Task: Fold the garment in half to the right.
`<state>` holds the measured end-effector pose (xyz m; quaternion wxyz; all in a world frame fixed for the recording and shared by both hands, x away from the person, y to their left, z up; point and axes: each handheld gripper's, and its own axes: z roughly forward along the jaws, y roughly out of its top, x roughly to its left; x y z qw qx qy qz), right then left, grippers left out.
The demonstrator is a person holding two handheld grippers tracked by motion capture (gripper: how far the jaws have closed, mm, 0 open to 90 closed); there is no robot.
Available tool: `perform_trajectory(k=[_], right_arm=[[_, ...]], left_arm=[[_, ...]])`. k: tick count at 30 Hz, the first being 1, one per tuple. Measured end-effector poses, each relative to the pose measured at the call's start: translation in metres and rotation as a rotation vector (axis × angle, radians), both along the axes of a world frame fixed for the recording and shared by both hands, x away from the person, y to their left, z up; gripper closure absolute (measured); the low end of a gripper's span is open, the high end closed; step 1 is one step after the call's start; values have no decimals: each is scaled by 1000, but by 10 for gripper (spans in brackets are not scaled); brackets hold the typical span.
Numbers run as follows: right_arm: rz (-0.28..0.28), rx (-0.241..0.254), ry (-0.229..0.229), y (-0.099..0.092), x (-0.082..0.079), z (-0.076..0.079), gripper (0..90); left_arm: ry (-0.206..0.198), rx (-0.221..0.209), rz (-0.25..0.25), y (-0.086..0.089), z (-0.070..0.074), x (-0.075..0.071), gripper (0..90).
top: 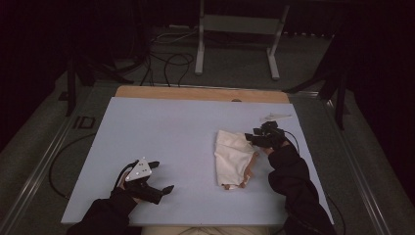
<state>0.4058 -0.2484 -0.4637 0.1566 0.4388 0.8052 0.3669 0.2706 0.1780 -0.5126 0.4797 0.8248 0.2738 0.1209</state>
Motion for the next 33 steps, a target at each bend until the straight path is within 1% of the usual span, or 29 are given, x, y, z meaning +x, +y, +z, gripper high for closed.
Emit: perform_trajectory(k=[2, 5, 6, 7, 8, 9, 10, 11, 12, 14, 15, 16, 18, 20, 22, 25, 27, 28, 30, 33], right_arm=[[-16, -23, 30, 3, 10, -11, 498], [-49, -36, 81, 2, 23, -26, 476], [-56, -38, 95, 1, 26, -30, 483], [-57, -33, 110, 0, 29, -34, 527], [-57, -33, 110, 0, 29, -34, 527], [-56, -29, 122, -2, 30, -36, 527], [-52, -44, 120, -4, 29, -38, 772], [-51, -41, 116, -4, 29, -37, 837], [-43, -48, 111, -6, 28, -36, 861], [-38, -58, 108, -6, 28, -35, 871], [-27, -59, 90, -6, 27, -31, 879], [-27, -59, 90, -6, 27, -31, 879], [7, -70, 46, -3, 25, -23, 880], [23, -71, 10, -2, 24, -17, 880], [22, -76, -13, -2, 24, -13, 880], [21, -56, -46, -5, 23, -7, 880], [8, -52, -55, -8, 23, -6, 879], [3, -44, -49, -10, 24, -7, 879], [-7, -44, -38, -13, 27, -11, 879], [-14, -47, -19, -15, 32, -20, 879]], left_arm=[[0, -1, -1, 0, 0, 0, 5], [5, -1, -3, 0, -1, 0, 5], [6, -1, -5, 0, -2, 0, 5], [7, -3, -5, -1, -2, 0, 5], [7, -3, -5, -1, -2, 0, 5], [7, -3, -5, -1, -2, 0, 5], [8, -5, -7, 0, -2, 1, 5], [8, -5, -6, 0, -2, 1, 5], [8, -4, -6, -1, -1, 1, 5], [8, -5, -7, -1, -1, 1, 5], [6, -9, -7, -1, -1, 0, 5], [6, -9, -7, -1, -1, 0, 5], [3, -13, -9, -1, 0, 0, 5], [3, -17, -5, -1, 0, 0, 5], [3, -17, -3, 0, 0, 0, 5], [3, -21, -2, 0, 0, 0, 5], [2, -24, -2, 0, 0, 1, 5], [0, -25, -1, 1, 1, 1, 5], [-1, -25, -1, 1, 1, 1, 5], [-2, -25, 1, 1, 1, 0, 5]])
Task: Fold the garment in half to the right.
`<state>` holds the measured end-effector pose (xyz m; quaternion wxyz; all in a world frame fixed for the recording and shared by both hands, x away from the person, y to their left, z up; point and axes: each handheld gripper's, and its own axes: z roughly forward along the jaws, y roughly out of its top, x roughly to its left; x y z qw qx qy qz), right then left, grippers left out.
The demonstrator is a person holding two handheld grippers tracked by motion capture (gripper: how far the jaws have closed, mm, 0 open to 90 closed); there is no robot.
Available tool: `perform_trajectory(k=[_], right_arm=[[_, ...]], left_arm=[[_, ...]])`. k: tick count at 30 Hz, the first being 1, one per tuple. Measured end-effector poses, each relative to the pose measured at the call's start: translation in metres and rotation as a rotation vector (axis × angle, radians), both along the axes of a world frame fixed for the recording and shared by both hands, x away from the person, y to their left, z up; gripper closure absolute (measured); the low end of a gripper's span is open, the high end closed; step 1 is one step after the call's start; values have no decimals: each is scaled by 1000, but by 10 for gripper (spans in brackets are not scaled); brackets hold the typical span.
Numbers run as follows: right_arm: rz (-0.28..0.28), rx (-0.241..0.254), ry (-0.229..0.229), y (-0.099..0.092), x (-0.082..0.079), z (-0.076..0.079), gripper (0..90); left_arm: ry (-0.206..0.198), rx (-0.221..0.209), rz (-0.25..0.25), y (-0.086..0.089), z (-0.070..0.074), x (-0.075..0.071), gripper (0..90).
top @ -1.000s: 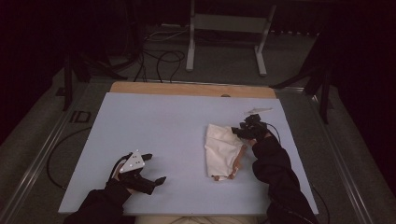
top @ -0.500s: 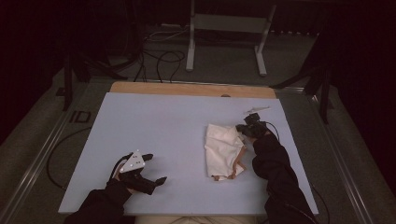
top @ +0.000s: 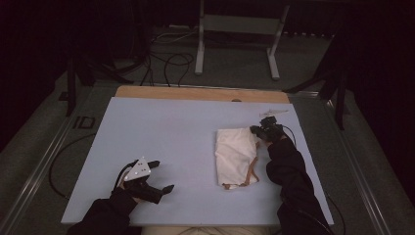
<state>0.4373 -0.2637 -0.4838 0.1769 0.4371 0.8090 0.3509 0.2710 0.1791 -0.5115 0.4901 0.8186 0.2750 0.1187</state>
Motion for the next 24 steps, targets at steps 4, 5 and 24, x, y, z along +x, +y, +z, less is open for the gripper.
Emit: perform_trajectory(k=[4, 5, 24], right_arm=[[-18, 3, 34, -3, 4, -13, 879], [-18, 3, 34, -3, 4, -13, 879], [-27, -2, 80, -4, 12, -35, 861]], left_arm=[[-3, -6, 4, 1, 0, 0, 5], [-3, -6, 4, 1, 0, 0, 5], [-19, -14, 24, 3, -1, 0, 5]])
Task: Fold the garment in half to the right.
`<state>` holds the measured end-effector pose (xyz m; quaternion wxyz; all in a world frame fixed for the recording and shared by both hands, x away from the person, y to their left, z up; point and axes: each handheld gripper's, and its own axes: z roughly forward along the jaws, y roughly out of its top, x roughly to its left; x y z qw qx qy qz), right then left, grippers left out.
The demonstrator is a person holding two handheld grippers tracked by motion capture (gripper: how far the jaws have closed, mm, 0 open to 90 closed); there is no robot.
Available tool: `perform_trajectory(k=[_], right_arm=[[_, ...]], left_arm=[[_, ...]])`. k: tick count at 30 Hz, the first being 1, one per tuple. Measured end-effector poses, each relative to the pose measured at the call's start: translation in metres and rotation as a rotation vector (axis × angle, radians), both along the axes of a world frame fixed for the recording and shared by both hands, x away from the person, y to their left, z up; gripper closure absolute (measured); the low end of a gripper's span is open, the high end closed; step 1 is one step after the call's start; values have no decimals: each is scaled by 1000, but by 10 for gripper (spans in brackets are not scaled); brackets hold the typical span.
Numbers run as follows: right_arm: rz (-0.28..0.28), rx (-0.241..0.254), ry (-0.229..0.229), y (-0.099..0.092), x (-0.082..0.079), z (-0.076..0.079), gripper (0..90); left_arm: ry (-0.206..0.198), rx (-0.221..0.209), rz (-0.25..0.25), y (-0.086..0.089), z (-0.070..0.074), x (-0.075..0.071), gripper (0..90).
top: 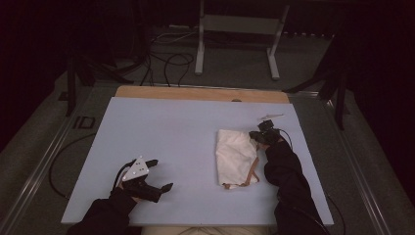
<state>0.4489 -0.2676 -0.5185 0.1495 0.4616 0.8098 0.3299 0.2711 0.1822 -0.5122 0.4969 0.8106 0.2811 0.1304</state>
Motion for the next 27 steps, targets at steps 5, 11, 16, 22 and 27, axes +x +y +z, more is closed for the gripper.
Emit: perform_trajectory(k=[5, 11, 16, 22, 27], right_arm=[[-17, 45, -27, -2, -2, 11, 727], [-2, 80, -46, 2, -3, 24, 622], [9, 76, 0, 9, 3, 15, 539], [6, 27, 21, 9, 6, 4, 853], [12, 9, -32, 10, 4, 12, 899]], left_arm=[[1, 1, -1, -1, 0, 0, 5], [2, 6, -7, -1, -1, 0, 5], [4, 7, -9, -1, -1, 0, 5], [6, 4, -12, -1, -1, 0, 5], [5, 5, -13, -1, -1, 0, 5]])
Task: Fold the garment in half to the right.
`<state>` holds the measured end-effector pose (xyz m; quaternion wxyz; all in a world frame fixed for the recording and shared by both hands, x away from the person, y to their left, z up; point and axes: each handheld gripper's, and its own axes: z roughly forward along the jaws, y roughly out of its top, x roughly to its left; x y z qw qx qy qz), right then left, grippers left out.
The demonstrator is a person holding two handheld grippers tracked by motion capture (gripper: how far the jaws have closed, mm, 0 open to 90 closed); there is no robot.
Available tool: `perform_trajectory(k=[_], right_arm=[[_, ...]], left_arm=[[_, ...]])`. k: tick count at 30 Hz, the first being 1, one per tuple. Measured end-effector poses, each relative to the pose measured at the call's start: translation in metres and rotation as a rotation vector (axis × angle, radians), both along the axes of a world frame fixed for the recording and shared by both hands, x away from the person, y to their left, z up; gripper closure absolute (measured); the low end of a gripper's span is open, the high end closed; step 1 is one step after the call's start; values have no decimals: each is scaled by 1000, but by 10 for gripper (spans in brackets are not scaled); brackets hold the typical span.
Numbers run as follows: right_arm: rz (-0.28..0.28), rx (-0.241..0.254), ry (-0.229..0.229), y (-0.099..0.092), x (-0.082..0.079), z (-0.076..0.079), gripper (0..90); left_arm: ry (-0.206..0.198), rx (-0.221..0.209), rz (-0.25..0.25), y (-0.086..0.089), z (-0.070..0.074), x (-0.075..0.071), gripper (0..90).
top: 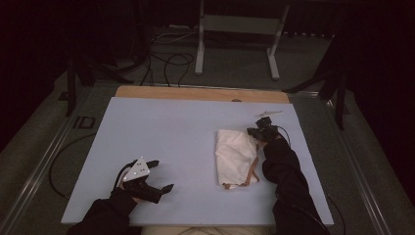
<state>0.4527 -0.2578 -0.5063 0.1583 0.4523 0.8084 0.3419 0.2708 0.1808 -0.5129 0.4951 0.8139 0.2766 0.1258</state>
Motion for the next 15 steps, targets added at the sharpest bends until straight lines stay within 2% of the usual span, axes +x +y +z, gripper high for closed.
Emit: perform_trajectory(k=[2, 6, 15], right_arm=[[0, -10, -30, 0, 0, 7, 900], [-12, -10, -50, -1, 2, 10, 900], [-25, -23, 2, 0, 9, -9, 900]], left_arm=[[0, 0, 1, 0, 0, 0, 5], [-2, -2, 3, 0, 0, 0, 5], [-3, -7, 8, 1, 0, 0, 5]])
